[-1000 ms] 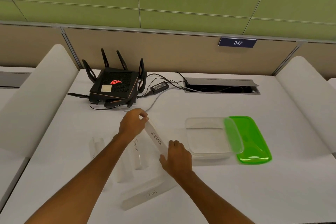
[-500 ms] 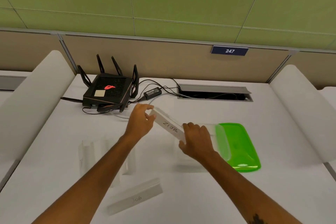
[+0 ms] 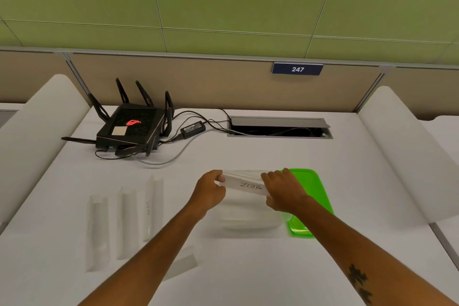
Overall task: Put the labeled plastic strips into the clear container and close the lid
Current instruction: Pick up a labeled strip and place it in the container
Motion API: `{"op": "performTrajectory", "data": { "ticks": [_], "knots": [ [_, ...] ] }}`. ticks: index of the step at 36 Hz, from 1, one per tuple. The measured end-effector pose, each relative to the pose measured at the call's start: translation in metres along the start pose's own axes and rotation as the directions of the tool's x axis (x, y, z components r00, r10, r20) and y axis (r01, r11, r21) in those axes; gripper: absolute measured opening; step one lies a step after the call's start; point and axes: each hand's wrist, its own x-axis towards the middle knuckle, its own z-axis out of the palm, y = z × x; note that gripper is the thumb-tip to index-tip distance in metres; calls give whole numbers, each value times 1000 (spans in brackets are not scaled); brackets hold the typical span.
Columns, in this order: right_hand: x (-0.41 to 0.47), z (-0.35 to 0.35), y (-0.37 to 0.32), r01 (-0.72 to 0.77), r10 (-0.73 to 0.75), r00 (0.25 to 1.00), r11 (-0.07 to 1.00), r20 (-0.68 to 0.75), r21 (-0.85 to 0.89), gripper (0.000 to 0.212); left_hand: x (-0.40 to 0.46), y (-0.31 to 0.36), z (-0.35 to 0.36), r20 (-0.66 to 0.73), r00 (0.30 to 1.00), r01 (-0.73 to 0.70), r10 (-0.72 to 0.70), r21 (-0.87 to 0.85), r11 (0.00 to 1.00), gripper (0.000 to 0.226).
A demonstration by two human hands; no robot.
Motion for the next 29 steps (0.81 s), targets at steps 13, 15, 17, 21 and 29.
{"op": "performTrajectory", "data": {
  "ticks": [13, 15, 17, 21, 29],
  "knots": [
    [18, 29, 10, 159, -158, 987, 987, 36, -29, 32, -3, 3, 21, 70, 976, 207, -204, -37, 978, 62],
    [21, 33, 11, 176, -175, 983, 984, 50, -28, 32, -2, 4, 24, 83, 966, 246, -244, -19, 969, 65],
    [25, 36, 12, 195, -193, 979, 980, 64, -38, 33, 1, 4, 28, 103, 953, 286, -284, -5, 958, 69],
    [32, 42, 12, 229, -225, 971, 972, 85, -49, 35, 5, 7, 36, 141, 934, 332, -329, 0, 943, 57],
    [41, 56, 10, 245, -241, 966, 969, 91, -41, 41, 13, 11, 48, 173, 900, 407, -401, 3, 914, 40]
  ]
}}
